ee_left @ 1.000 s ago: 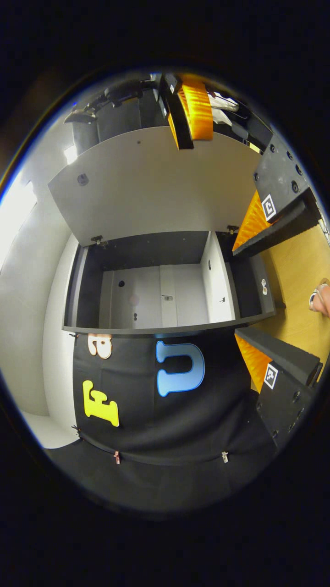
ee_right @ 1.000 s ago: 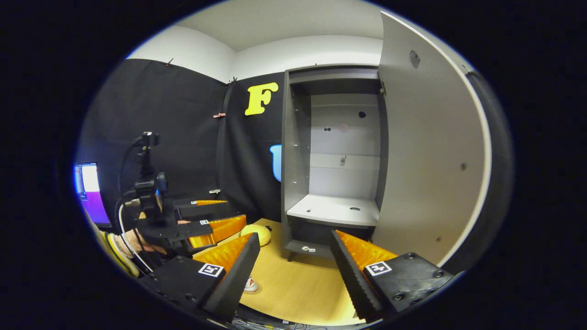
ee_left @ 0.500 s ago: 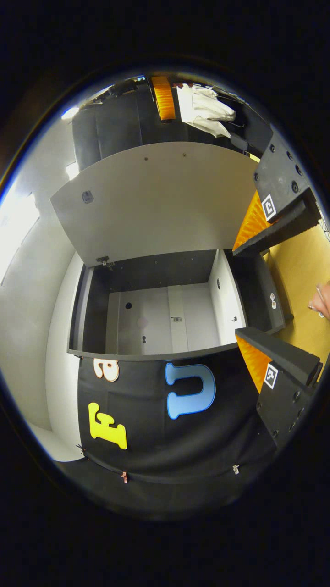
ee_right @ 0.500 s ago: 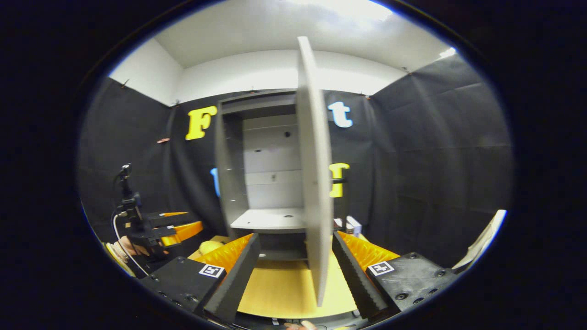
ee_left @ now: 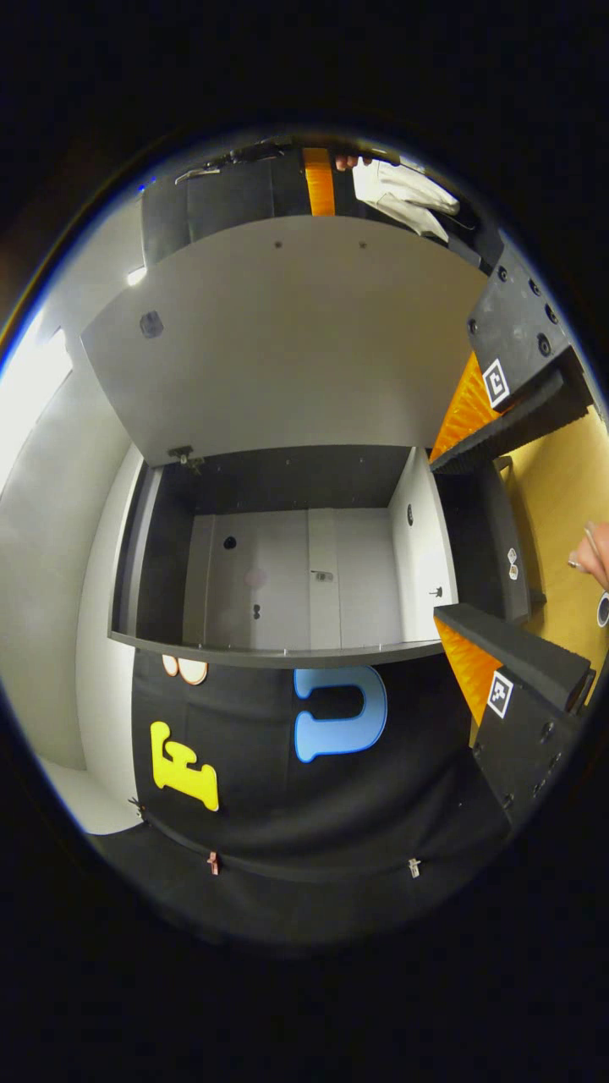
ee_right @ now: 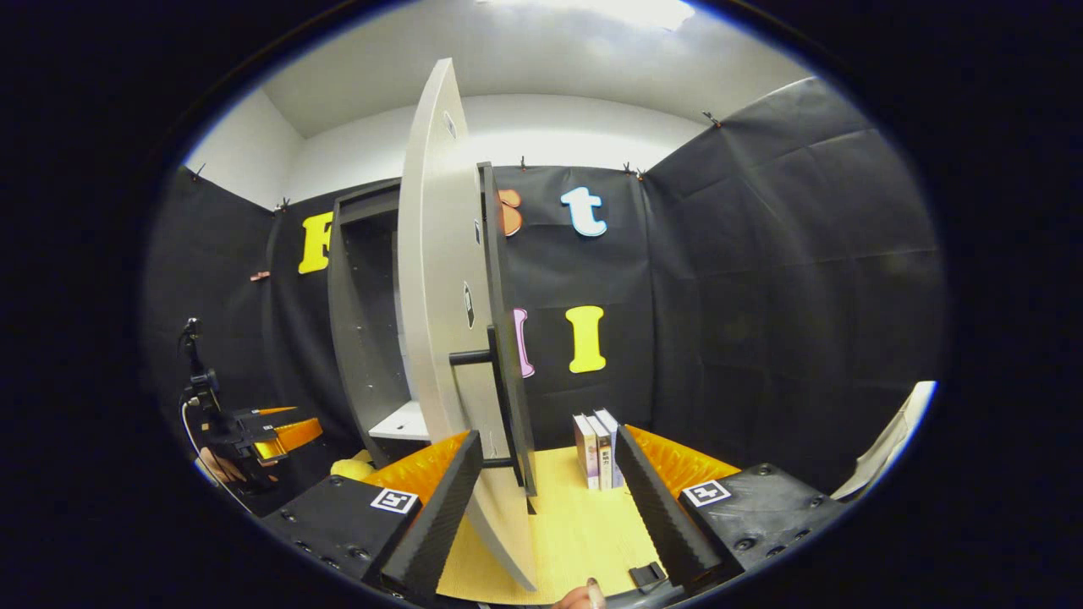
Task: Open the cabinet door with the right hand, grasp the bottle in the cabinet with the left hand and place it on the coaster, then close the cabinet door with the right hand.
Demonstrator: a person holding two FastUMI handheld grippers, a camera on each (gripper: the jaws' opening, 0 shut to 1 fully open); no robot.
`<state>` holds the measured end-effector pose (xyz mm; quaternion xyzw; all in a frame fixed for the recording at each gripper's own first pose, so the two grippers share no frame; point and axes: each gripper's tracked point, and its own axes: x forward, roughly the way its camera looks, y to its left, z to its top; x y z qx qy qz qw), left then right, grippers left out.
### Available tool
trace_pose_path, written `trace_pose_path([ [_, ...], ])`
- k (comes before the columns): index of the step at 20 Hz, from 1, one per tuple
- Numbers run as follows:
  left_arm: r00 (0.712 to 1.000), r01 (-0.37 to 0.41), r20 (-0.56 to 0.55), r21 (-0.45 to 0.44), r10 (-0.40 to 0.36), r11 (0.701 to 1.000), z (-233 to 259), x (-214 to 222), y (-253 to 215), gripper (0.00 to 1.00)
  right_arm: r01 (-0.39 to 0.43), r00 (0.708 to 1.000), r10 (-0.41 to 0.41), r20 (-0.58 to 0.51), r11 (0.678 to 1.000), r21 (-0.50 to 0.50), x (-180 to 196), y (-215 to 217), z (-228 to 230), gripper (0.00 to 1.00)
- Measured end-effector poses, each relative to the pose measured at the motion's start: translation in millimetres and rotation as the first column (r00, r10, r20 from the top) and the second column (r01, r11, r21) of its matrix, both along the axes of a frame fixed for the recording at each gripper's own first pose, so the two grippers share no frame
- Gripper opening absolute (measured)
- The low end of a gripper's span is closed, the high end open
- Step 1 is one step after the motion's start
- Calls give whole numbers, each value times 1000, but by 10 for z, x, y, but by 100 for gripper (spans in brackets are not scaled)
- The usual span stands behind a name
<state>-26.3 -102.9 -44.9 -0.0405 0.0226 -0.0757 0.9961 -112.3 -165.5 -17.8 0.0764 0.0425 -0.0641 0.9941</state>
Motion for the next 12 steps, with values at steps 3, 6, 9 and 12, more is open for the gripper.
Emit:
trace_pose_path([
  [3, 998, -59, -1, -29, 59, 998, 10, 57, -60, 97, -92, 996, 92, 10, 996, 15, 148, -15, 21, 100],
  [6, 995, -100, 5, -25, 100, 995, 28, 75, -83, 96, -169, 986, 169, -4, 986, 13, 256, 60, -8, 97],
  [9, 995, -101, -2, -21, 101, 995, -26, 55, -126, 96, -212, 977, 213, -16, 976, 42, 308, 131, -55, 97],
  [12, 995, -99, -10, -3, 99, 995, -55, 73, -63, 96, -214, 977, 214, -19, 977, 26, 280, 171, -41, 97],
])
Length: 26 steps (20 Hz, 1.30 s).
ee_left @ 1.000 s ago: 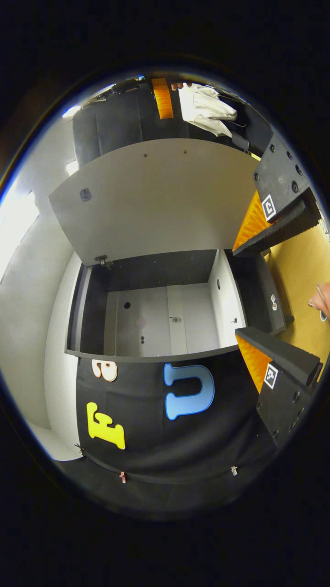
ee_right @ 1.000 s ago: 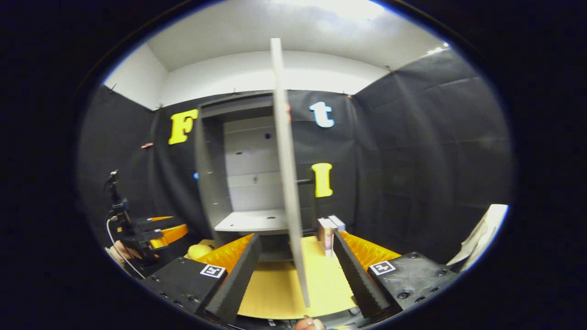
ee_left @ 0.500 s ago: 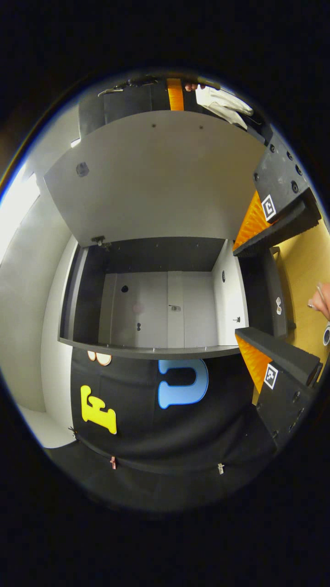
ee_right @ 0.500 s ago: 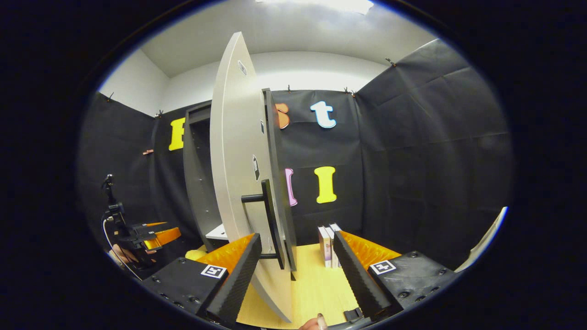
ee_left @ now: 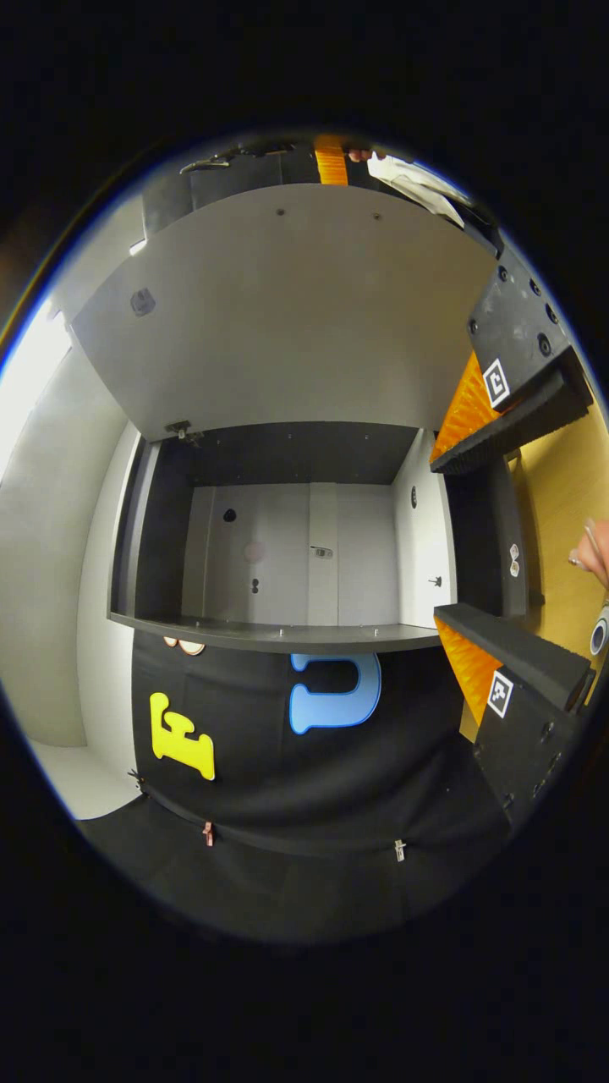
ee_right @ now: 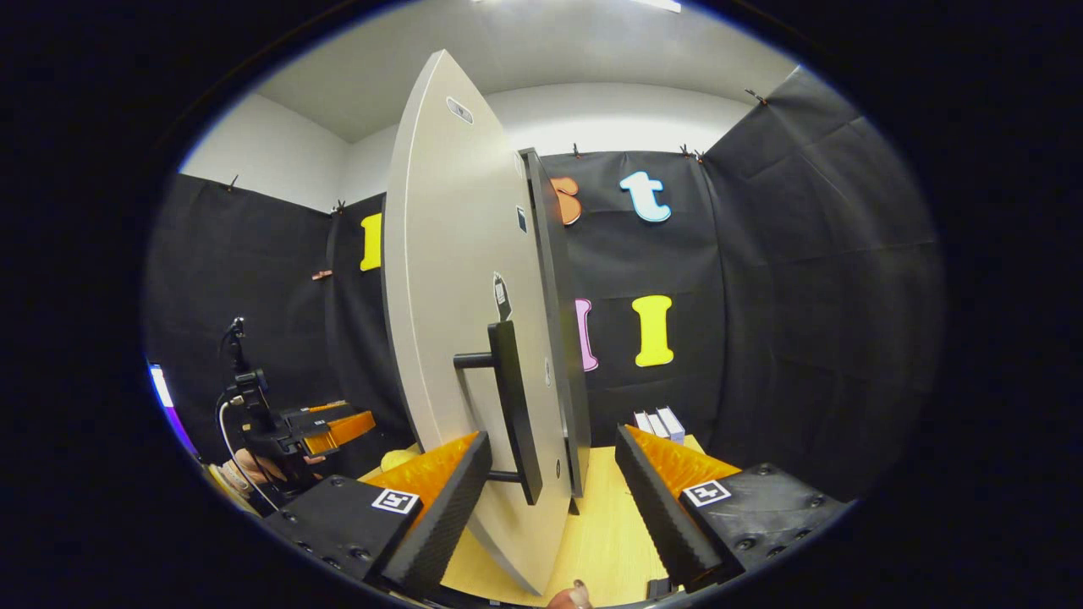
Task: Open the cabinet door with the right hand, grasp the bottle in the cabinet with the left hand and place it on the coaster, then close the cabinet door with the right hand.
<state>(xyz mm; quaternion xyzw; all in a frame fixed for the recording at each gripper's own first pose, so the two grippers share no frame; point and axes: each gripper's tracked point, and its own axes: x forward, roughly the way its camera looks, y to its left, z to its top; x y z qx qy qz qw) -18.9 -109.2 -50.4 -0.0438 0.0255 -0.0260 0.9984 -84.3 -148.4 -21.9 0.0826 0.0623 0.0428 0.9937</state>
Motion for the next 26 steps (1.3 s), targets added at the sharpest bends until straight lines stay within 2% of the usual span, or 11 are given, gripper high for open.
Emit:
trace_pose_path([
  [2, 1000, 17, -5, 2, -17, 1000, -25, 14, 25, 98, 1, 1000, -1, -8, 1000, -1, 12, 102, -24, 100],
  [3, 999, 31, -5, -1, -31, 1000, -28, 17, 44, 98, -1, 1000, 1, -11, 1000, -2, 24, 221, -21, 97],
  [6, 998, 60, -13, 6, -60, 998, -49, -5, 176, 96, -12, 1000, 12, -9, 1000, -16, 69, 577, -20, 97],
  [10, 997, 71, -13, -11, -71, 997, -85, -70, 451, 97, -65, 998, 65, -9, 997, -40, 180, 1077, -42, 98],
  [15, 999, 51, -18, 22, -50, 998, -113, -181, 938, 97, -134, 991, 134, -11, 991, 7, 428, 1639, -118, 97],
  [16, 999, 48, -13, 34, -48, 998, -92, -213, 1027, 97, -150, 989, 151, -14, 988, 20, 490, 1734, -126, 100],
  [17, 999, 43, -9, 47, -43, 998, -85, -242, 1117, 97, -164, 986, 164, -12, 986, 25, 560, 1827, -131, 97],
  [22, 1000, 20, -16, 83, -19, 996, -92, -397, 1476, 97, -223, 975, 223, 8, 975, 9, 930, 2322, -208, 98],
  [26, 1000, -5, -22, 92, 8, 996, -102, -509, 1668, 96, -243, 970, 243, 8, 970, 8, 1007, 2457, -232, 98],
])
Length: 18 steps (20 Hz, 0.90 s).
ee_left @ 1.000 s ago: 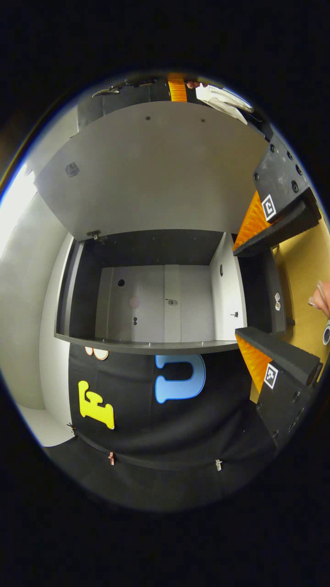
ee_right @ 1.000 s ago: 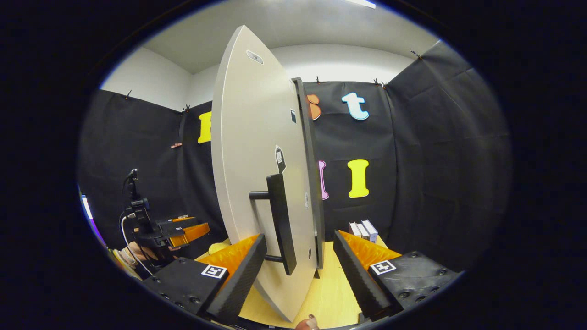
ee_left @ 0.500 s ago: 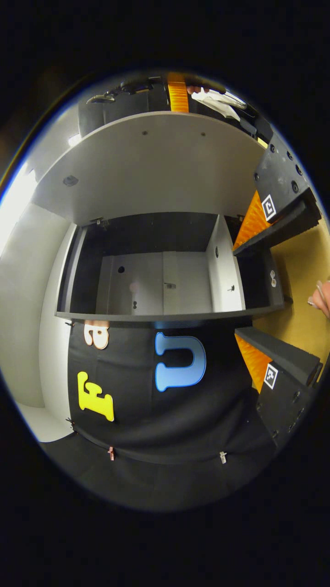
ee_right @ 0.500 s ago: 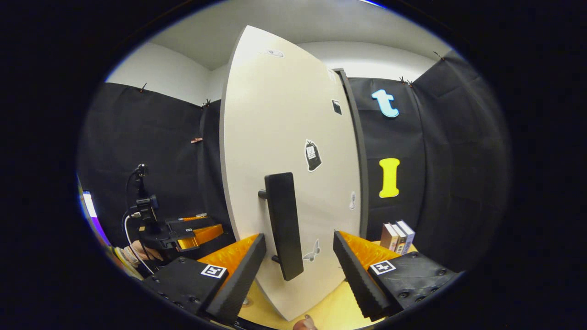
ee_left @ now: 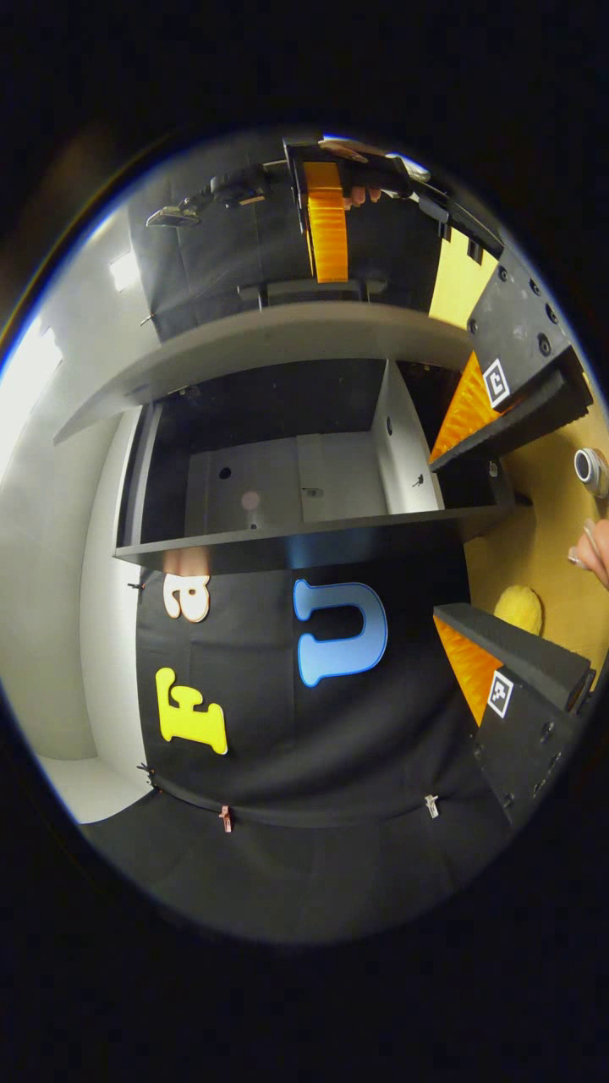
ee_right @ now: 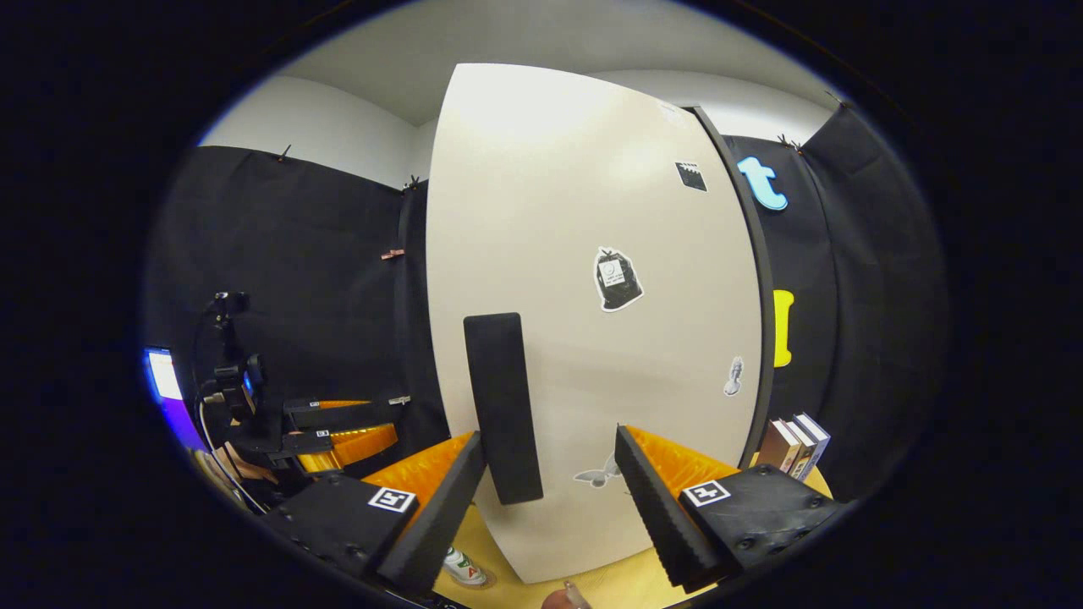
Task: Open the cabinet door with the right hand, grasp the bottle in the cabinet with the left hand and place it on the coaster, then close the cabinet door with the right hand.
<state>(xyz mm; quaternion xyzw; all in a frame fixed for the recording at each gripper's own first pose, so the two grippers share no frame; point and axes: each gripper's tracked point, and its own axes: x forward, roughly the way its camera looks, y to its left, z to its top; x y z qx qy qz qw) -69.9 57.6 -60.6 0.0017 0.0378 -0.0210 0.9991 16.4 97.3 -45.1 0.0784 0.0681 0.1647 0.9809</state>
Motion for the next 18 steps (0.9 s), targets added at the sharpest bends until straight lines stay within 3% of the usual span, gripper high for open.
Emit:
trace_pose_path([
  [11, 999, 23, 27, -66, -21, 998, 82, 145, -401, 98, 155, 988, -153, 31, 980, -124, 46, -645, -40, 98],
  [18, 999, 11, 48, -71, -7, 997, 171, 218, -684, 97, 180, 982, -167, 92, 972, -153, 53, -898, 15, 98],
])
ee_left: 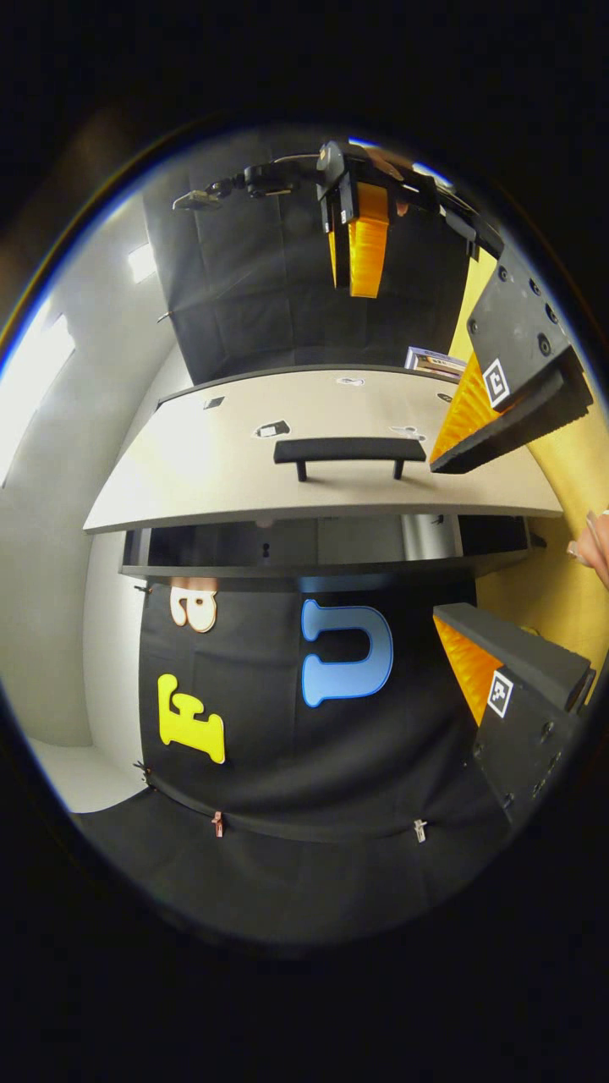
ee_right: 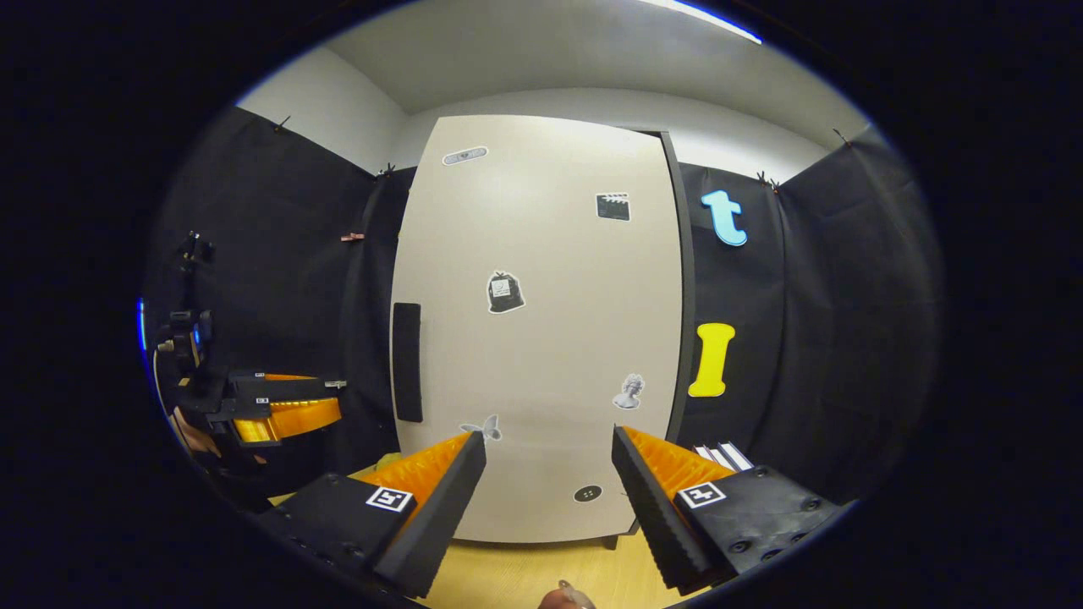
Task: Open the cabinet door with the right hand, grasp the bottle in the cabinet with the left hand and place it on the coaster, then close the cabinet door with the right hand.
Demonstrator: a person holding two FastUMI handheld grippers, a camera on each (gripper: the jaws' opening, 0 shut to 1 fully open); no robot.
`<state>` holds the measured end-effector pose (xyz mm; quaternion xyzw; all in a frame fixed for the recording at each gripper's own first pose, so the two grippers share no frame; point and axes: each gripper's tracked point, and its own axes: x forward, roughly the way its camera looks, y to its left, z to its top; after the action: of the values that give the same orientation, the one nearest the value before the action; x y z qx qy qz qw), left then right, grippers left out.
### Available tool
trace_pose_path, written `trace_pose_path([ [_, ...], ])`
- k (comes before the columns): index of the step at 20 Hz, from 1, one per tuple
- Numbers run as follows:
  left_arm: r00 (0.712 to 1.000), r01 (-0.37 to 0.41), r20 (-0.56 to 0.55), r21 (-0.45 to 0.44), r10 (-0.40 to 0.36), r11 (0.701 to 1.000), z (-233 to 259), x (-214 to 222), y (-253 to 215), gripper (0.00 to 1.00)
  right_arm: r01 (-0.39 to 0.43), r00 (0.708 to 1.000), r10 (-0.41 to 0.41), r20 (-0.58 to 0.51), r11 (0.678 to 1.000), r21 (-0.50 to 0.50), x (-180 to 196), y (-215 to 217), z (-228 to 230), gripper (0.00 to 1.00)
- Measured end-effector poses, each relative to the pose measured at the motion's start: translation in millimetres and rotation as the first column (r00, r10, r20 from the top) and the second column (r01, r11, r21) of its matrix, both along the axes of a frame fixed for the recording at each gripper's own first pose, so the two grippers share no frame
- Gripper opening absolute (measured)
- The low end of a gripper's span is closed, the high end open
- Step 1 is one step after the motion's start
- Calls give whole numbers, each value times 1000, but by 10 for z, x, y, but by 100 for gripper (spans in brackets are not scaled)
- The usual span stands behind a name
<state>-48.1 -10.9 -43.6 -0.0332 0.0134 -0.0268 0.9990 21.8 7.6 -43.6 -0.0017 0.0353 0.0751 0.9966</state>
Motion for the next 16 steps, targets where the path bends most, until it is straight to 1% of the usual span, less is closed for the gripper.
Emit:
trace_pose_path([
  [4, 1000, -17, 11, -1, 17, 1000, 76, 25, -99, 96, 12, 1000, -11, 15, 1000, -19, 1, -88, -20, 97],
  [8, 999, -30, 14, 6, 30, 1000, 114, 48, -202, 96, 20, 1000, -20, 19, 1000, -14, 5, -167, -28, 97],
  [12, 999, -38, 13, -13, 38, 999, 140, 66, -287, 96, 38, 999, -38, 9, 999, 10, 26, -213, -58, 98],
  [16, 999, -50, 18, -7, 50, 999, 187, 87, -333, 96, 40, 999, -40, -5, 999, -4, 22, -213, -86, 97],
])
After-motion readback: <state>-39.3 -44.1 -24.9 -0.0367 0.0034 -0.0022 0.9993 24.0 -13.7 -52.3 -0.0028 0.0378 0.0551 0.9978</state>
